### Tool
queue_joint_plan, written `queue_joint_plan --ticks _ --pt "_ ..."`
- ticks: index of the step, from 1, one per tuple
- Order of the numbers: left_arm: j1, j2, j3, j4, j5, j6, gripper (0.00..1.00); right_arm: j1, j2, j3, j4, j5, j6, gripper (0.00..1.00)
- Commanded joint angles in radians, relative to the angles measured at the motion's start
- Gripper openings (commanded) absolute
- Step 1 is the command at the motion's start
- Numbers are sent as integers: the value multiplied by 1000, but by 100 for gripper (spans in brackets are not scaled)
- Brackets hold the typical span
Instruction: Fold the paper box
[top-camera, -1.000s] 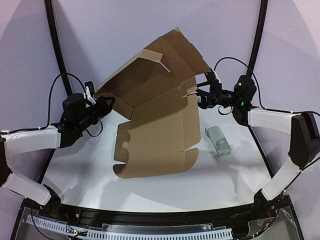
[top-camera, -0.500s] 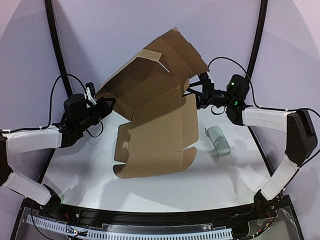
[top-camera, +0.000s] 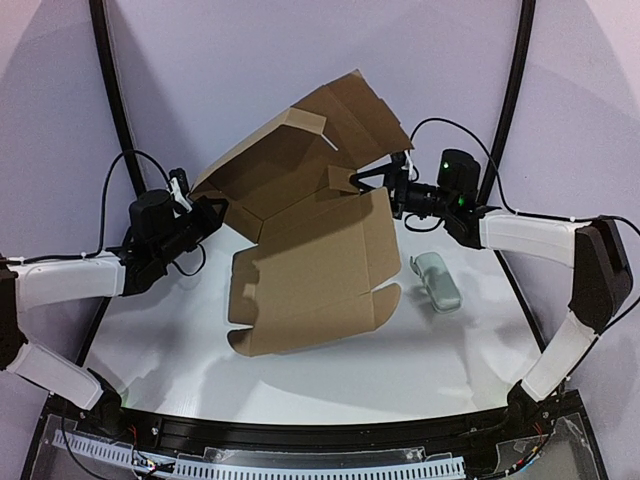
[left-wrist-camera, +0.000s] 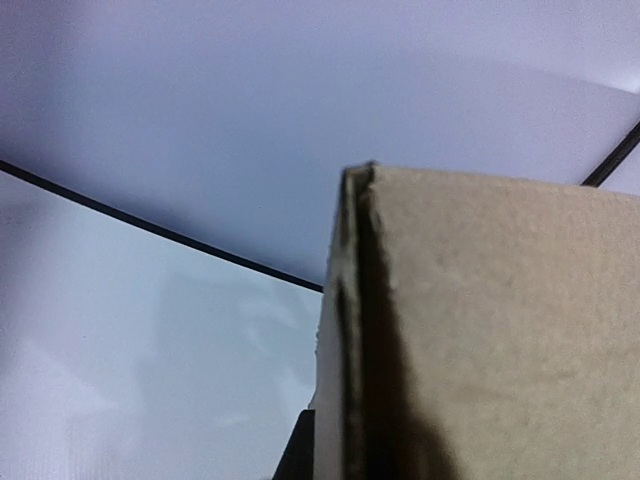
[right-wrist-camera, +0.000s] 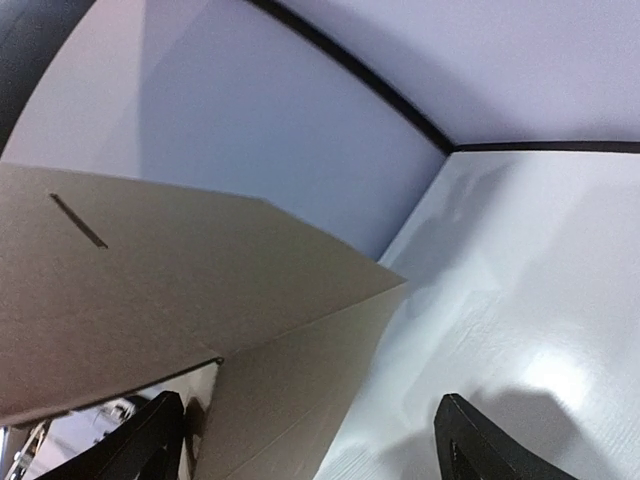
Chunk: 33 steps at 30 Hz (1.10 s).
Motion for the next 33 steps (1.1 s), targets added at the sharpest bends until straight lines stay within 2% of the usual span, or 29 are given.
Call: queue_joint_plan --ticks 1,6,10,15,22,25,29,31,33 --pt "-5 -33 -16 90 47 -40 1 30 -10 2 -165 242 -127 87" --pt "-5 -38 -17 96 48 -46 1 44 -20 11 -236 344 -194 85" --pt "-5 -36 -8 67 25 -37 1 44 -56 9 -261 342 -254 88" --pt "-5 -32 3 -45 -54 -3 1 37 -188 -17 -421 364 -467 98" --pt "-4 -35 23 -157 -63 13 1 10 -462 -77 -709 425 -732 98" --pt "-2 -32 41 -216 -29 34 1 7 -580 -82 -790 546 -769 98" --pt "-2 -33 55 -249 46 61 1 -19 -650 -26 -861 892 -727 98" --pt "-2 -32 57 -265 73 80 1 -46 -638 4 -889 943 -728 98" --pt "-2 -29 67 -291 114 100 1 -81 -578 72 -921 907 -726 98"
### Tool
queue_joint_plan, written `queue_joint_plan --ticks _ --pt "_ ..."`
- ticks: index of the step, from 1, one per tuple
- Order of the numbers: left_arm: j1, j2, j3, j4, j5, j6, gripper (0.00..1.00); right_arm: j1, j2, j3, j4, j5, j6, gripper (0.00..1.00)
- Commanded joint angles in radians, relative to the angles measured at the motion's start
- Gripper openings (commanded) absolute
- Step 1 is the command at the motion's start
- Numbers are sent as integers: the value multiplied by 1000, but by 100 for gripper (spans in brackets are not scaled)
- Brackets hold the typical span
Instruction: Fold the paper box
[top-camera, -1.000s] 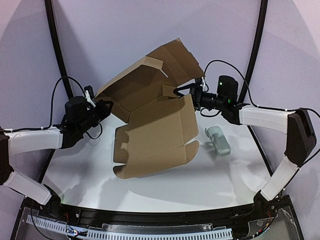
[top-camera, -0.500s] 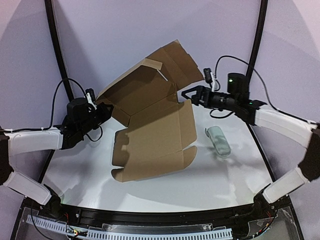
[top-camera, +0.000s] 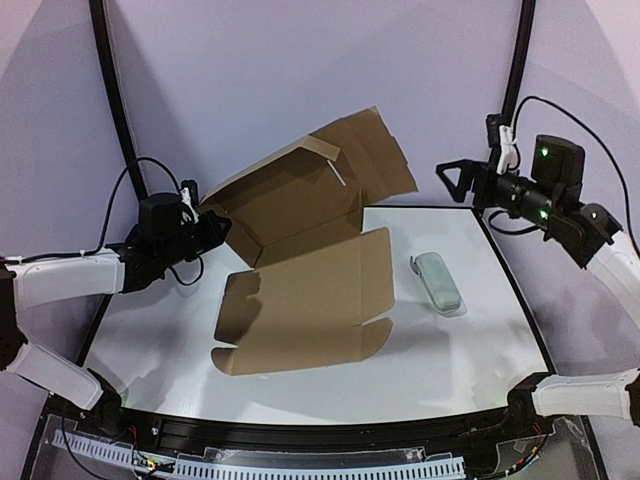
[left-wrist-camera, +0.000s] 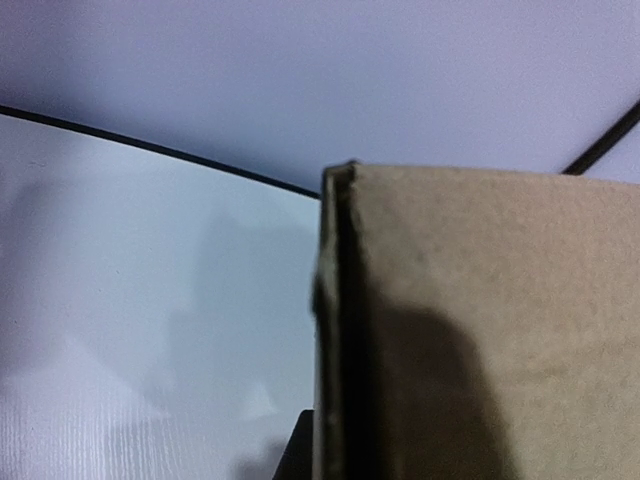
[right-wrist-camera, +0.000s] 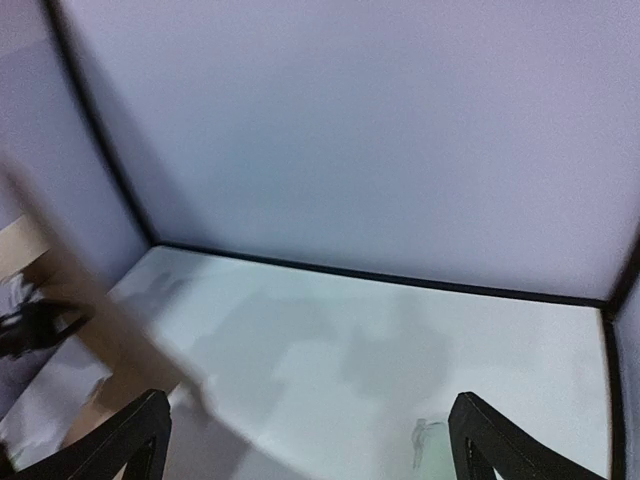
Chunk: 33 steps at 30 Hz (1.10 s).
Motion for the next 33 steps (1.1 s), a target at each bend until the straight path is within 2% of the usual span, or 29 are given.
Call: queue_joint_plan --ticks 1,5,6,10,14,24,33 --pt "-1 -27 46 -66 107 49 1 -66 93 111 -116 123 -20 98" --pt "-1 -21 55 -113 135 73 1 -93 259 241 -151 -52 -87 98" --pt "-1 -22 57 -119 135 76 1 -94 317 290 -166 -142 -93 98" --pt "-1 -20 72 -150 121 85 1 -85 422 359 -185 -391 -36 94" --pt "-1 -8 92 -176 98 79 1 -23 453 348 -164 -478 -50 94" --pt "-1 27 147 -252 22 42 1 90 466 310 -114 -468 -63 95" --pt "-1 38 166 -304 2 10 1 188 522 298 -31 -353 -57 96"
